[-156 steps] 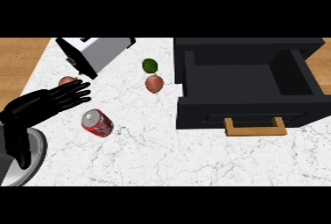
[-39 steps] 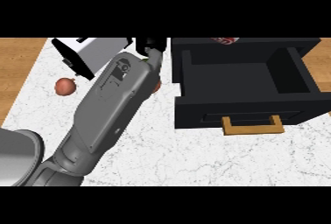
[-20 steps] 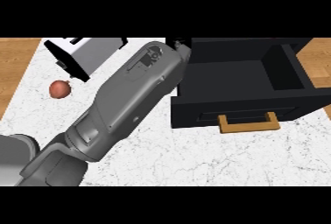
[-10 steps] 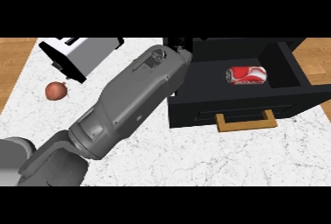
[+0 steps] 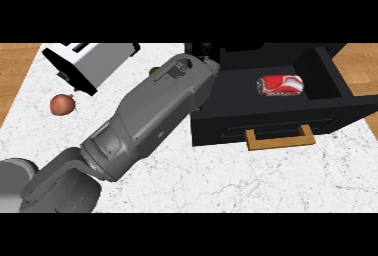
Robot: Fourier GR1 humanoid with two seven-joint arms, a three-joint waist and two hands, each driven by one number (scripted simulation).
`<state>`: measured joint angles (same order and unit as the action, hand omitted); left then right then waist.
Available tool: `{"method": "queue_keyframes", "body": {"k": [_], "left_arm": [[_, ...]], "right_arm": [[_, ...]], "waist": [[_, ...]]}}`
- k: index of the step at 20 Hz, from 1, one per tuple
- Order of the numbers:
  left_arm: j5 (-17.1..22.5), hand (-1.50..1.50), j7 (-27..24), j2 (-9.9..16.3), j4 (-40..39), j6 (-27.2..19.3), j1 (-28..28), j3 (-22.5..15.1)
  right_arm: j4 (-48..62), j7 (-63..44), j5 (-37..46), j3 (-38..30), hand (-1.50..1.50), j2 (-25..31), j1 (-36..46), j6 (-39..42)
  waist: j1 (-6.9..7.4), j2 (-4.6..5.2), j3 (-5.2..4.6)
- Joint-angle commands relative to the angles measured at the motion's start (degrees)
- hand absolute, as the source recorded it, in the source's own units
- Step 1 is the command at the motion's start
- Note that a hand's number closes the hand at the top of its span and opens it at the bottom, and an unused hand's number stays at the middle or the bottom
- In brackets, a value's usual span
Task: Pick up the can, place it into the drawer and close the drawer
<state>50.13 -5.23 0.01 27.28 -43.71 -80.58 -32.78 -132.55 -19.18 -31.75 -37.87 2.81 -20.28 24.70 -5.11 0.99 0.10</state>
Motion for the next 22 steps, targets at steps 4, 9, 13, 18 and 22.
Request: {"method": "queue_keyframes", "body": {"k": [4,9,13,18,22], "left_arm": [[3.67,-1.50,-2.96,-0.01,-1.51,-1.72,0.00,-1.31],[6.03,-1.50,-6.02,-0.01,-1.60,-2.46,1.04,-1.97],[6.10,-1.50,-7.19,-0.01,-1.28,-0.19,0.85,-1.77],[9.14,-1.50,-10.73,-0.01,1.27,-1.67,1.25,-1.54],[9.01,-1.50,-12.63,-0.01,0.47,0.82,0.62,-0.75]], "right_arm": [[1.15,0.18,-1.43,-0.73,-1.50,0.88,1.16,0.16],[-0.79,0.80,1.39,1.15,-1.50,-0.99,1.83,0.03],[-1.87,8.14,8.88,-4.15,-1.50,4.06,3.68,3.47],[-4.65,11.70,17.19,2.10,-1.50,2.98,7.10,5.49],[-7.67,10.20,24.83,5.76,-1.50,4.10,11.48,2.92]], "waist": [[-0.82,0.23,0.03],[-0.55,0.33,0.01],[0.48,0.08,0.00],[0.31,0.42,0.01],[2.58,0.09,-0.11]]}}
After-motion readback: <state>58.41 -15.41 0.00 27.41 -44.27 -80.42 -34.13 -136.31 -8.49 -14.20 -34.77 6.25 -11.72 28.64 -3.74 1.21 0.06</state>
